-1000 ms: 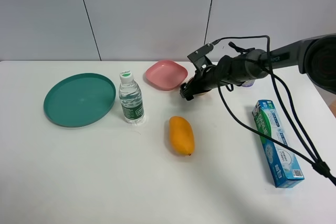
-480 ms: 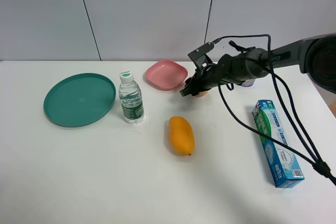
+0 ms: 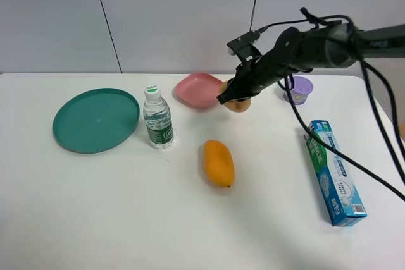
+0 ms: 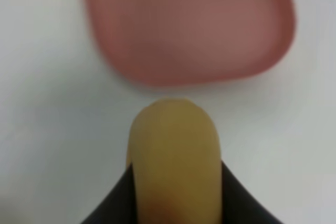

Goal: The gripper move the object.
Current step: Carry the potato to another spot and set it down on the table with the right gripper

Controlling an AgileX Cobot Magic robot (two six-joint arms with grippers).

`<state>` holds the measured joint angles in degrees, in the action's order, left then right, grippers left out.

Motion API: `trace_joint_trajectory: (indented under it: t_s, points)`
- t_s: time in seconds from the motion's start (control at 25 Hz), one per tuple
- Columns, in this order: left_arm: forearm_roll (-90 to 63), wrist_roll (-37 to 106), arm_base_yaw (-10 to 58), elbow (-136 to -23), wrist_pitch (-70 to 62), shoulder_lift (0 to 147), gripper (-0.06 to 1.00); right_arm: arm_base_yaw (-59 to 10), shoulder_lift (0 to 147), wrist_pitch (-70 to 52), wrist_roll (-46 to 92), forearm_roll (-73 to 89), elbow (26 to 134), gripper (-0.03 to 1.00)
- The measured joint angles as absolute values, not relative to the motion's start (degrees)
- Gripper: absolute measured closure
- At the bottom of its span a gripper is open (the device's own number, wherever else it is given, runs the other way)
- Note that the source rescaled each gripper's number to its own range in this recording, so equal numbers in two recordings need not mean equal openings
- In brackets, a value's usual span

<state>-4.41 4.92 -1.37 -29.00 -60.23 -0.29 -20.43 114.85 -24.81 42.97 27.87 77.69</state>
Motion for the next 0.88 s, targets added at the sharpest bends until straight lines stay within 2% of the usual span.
trace_joint_trajectory:
  t_s: [0.36, 0.6, 0.76, 0.88]
  points:
    - [-4.4, 4.9, -1.4, -29.0, -60.2, -0.3, -0.06, -20.4, 98.2, -56.2, 23.8, 3.3, 77.7, 0.96]
    - [-4.4, 4.9, -1.4, -29.0, -60.2, -0.3, -0.06, -19.4, 89.7, -64.5, 14.2, -9.7, 77.7, 0.96]
    - [-4.4, 4.9, -1.4, -29.0, -60.2, -0.3, -0.06, -13.2, 84.1, -66.0, 13.7, -9.9, 77.7, 0.96]
    - [-4.4, 4.9, -1.4, -29.0, -60.2, -0.3, -0.06, -4.9, 80.8, -66.0, 14.5, -9.8, 77.7, 0.96]
